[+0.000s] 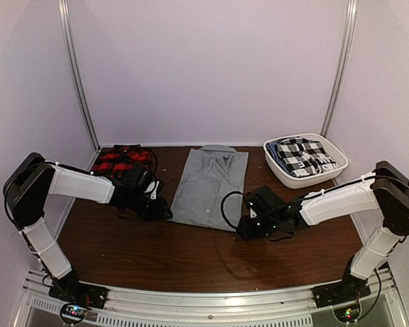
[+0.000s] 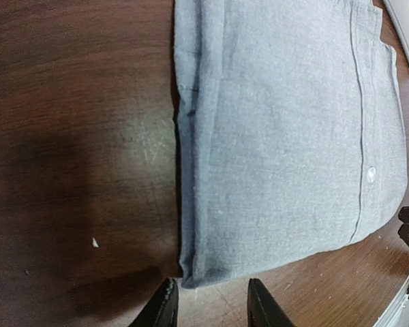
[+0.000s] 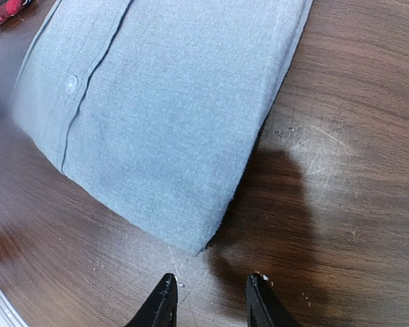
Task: Fold and stack the long sleeve shirts
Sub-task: Move the 2/3-rectangle-folded shirt to the center of the board.
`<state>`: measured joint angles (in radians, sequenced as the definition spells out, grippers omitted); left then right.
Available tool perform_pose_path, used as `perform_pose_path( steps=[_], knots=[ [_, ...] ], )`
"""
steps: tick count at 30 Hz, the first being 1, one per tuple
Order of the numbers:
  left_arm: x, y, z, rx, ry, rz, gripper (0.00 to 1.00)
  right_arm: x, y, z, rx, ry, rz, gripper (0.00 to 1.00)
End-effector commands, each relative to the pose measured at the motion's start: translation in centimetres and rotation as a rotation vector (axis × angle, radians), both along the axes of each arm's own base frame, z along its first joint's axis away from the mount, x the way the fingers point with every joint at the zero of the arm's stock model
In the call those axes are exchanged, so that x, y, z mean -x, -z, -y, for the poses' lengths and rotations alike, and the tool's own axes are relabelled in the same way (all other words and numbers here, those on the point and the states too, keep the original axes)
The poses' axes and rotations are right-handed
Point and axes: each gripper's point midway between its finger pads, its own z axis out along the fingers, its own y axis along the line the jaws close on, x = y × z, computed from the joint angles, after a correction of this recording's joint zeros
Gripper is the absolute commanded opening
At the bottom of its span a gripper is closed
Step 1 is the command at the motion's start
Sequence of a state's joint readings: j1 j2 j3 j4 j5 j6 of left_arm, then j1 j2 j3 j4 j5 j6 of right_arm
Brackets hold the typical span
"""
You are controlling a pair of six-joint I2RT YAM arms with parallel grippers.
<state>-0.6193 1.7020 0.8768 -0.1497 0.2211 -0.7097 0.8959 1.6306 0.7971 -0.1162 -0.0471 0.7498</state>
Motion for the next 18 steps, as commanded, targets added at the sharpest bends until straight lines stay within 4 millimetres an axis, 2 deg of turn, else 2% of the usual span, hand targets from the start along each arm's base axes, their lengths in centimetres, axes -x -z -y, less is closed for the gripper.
perform_pose_path(
  steps=[1,10,18],
  knots=[
    [-0.8,-0.2,1.4,0.020,0.035,0.023,0.36,-0.5,0.0,-0.9,-0.037,0.001,-0.002,0.35],
    [-0.6,0.6,1.5,0.000,0.029,-0.002,0.34,-0.6,0.6,-1.6,-0.041,-0.014,-0.017,0.33],
    [-0.2,0.8,1.9,0.006,0.029,-0.012,0.21,-0.7,1.3,-2.0,-0.039,-0.021,-0.023,0.31]
  ],
)
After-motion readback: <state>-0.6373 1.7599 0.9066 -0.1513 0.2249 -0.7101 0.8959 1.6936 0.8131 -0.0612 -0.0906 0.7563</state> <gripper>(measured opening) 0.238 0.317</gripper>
